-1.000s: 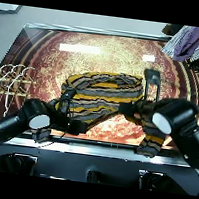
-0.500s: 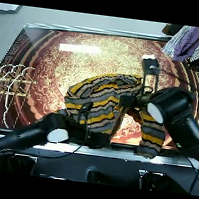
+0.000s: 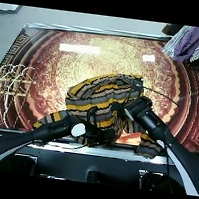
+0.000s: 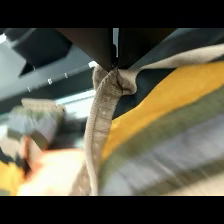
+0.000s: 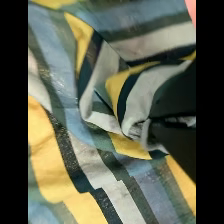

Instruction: Fold the clothes and pants, and hang the long-sleeved shirts on hangers.

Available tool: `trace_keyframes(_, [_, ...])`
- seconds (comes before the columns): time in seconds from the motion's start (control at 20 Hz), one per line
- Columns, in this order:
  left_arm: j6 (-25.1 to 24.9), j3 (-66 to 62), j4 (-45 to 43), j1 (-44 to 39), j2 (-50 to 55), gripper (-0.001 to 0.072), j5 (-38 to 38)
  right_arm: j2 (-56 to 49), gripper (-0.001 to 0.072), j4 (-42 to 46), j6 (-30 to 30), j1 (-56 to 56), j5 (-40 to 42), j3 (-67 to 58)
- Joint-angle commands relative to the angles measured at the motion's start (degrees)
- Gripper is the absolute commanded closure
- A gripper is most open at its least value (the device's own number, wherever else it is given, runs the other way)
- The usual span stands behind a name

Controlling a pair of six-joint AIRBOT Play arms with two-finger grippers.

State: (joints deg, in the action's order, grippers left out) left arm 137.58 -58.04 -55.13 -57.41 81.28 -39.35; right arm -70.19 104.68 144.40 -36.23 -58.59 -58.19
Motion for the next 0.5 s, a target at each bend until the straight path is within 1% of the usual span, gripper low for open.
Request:
trace_keyframes(0.0, [-0.59,0.00,0.33,1.84,1.33,0.0681,0.22,-1.11,0.0412,-0.90,2.71,0.07,-1.20,-0.72])
trace_keyframes(0.05, [-0.87,0.00,0.33,2.10,1.33,0.0681,-0.02,-0.20,0.0318,-1.44,0.63,0.72,-3.02,-1.73])
trace_keyframes(0.1, [-1.09,0.00,0.33,2.36,1.33,0.0681,-0.13,1.29,0.0284,-2.58,-2.47,2.23,-5.57,-2.93])
trace_keyframes(0.2, [-1.09,0.00,0.31,2.40,1.33,0.0681,-0.20,5.44,0.0278,-4.20,-8.35,7.41,-12.55,-4.72])
trace_keyframes(0.25, [-1.11,0.00,0.31,2.40,1.33,0.0681,-0.20,7.82,0.0256,-5.03,-11.28,10.78,-16.37,-5.01])
trace_keyframes(0.3, [-1.22,0.00,0.31,2.43,1.33,0.0681,-0.20,10.40,0.0209,-6.58,-14.75,14.71,-20.55,-4.92])
trace_keyframes(0.35, [-1.29,0.00,0.31,2.43,1.33,0.0680,-0.22,12.92,0.0207,-8.92,-18.14,18.34,-24.39,-4.39])
trace_keyframes(0.4, [-1.31,0.00,0.28,2.43,1.33,0.0680,-0.20,15.19,0.0158,-11.78,-20.02,21.14,-26.95,-3.37])
trace_keyframes(0.45, [-1.31,0.00,0.28,2.43,1.33,0.0680,-0.20,17.64,0.0133,-15.19,-20.59,23.26,-27.91,-1.51])
